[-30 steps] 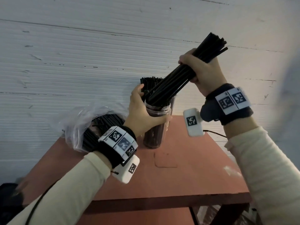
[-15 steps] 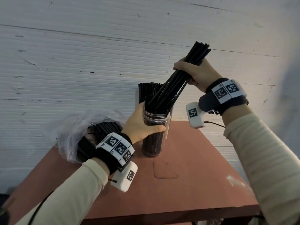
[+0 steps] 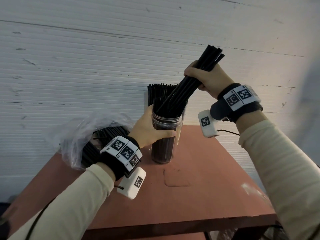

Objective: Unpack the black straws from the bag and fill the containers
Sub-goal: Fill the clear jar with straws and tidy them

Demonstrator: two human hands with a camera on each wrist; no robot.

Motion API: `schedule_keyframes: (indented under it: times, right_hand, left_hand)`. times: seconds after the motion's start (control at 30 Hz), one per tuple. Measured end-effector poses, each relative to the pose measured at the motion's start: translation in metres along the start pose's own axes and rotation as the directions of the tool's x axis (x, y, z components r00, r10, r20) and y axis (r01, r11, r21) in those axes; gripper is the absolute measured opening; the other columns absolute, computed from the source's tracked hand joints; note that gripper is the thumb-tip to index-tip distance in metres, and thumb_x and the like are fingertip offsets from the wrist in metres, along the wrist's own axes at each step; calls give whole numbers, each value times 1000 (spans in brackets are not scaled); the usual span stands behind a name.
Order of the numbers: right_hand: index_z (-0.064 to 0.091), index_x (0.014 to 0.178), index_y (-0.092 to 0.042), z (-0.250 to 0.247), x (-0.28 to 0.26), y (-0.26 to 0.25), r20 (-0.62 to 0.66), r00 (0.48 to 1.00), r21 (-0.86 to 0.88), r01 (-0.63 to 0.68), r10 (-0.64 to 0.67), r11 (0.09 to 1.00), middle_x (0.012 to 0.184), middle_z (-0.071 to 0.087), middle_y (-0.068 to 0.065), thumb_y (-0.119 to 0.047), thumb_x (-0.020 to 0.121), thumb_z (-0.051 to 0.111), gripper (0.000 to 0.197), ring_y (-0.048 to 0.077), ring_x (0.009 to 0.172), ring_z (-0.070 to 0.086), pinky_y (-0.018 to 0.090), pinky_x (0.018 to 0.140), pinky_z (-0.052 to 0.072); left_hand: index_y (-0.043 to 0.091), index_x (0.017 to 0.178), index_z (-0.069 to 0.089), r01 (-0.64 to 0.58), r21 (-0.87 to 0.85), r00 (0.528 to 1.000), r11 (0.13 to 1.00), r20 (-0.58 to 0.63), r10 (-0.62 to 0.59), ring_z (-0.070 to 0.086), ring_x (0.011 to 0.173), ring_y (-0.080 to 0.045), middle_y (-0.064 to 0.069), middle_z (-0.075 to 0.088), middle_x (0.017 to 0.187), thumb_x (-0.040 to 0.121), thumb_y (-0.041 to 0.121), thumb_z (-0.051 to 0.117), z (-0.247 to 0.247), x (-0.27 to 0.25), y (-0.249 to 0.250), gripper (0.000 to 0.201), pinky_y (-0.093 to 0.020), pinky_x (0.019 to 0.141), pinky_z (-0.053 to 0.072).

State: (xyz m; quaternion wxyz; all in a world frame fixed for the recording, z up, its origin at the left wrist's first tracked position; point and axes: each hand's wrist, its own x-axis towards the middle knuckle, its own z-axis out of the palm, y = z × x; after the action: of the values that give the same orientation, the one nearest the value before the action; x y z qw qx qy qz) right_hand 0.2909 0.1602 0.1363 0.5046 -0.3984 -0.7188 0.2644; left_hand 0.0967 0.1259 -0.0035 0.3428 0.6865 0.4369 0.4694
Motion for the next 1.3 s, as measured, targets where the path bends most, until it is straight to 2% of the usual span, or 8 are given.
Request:
schedule_keyframes:
  times: [0.3,0.4,0.5,0.67,0.8,0.97,1.17,1.3]
  right_hand:
    - [67,92,2,22,-18,-8,195,979,-321,15,50,947,77,65,6,-29,85,71,32,3,61,59,17,53,46]
    - [68,104,-18,39,-26,4,275,954,-419,6,121,908,103,70,1,-60,77,69,50,12,99,65,30,90,53]
    - [59,108,-39,47,-32,12,230,967,-503,18,114,864,118,59,0,-91,56,57,73,24,120,50,47,102,44]
    - [25,143,-24,49,-51,3,40,966,-218,258,-256,941,144,34,2,-39,77,78,86,15,132,40,28,107,39]
    - [31,146,-15,60,-51,8,51,893,-328,438,-447,837,149,36,1,-24,92,63,63,10,133,41,19,109,35]
    - [50,135,-11,71,-54,21,191,931,-486,365,-311,794,126,60,4,-28,100,47,39,11,115,53,20,100,41]
    - [25,151,-14,73,-47,15,245,859,-494,510,-450,704,155,30,3,-26,98,49,59,13,142,29,16,113,22]
    - [61,127,-14,72,-48,16,317,890,-618,455,-327,641,128,61,1,-31,100,44,36,16,123,53,32,105,40]
  left_hand:
    - [31,133,39,8,-4,1000,1000,-6,-8,61,112,-6,13,64,120,44,47,87,0,-1,2,103,-40,103,47]
    - [28,139,35,18,12,1000,1000,-12,-18,59,115,-6,12,62,123,46,48,88,0,-2,2,109,-39,104,46]
    - [26,140,34,10,27,1000,1000,-18,-9,59,115,-6,11,61,124,55,40,90,0,-3,2,103,-38,104,46]
    - [29,137,34,10,34,1000,999,-2,-10,57,116,-7,12,59,124,60,34,90,-1,-2,4,95,-39,106,44]
    - [27,136,33,4,23,1000,1000,3,-5,57,117,-9,9,58,126,62,31,89,0,-2,5,94,-40,107,43]
    - [25,135,34,-8,-21,1000,1000,9,8,59,117,-9,6,60,126,62,29,89,2,-3,4,92,-40,106,45]
    - [35,134,29,4,-24,1000,1000,28,-3,55,121,-8,9,56,131,55,45,87,3,-5,5,98,-40,108,43]
    - [19,142,26,41,-36,999,999,-8,-41,55,120,-12,2,55,131,63,27,90,3,-4,4,101,-39,108,43]
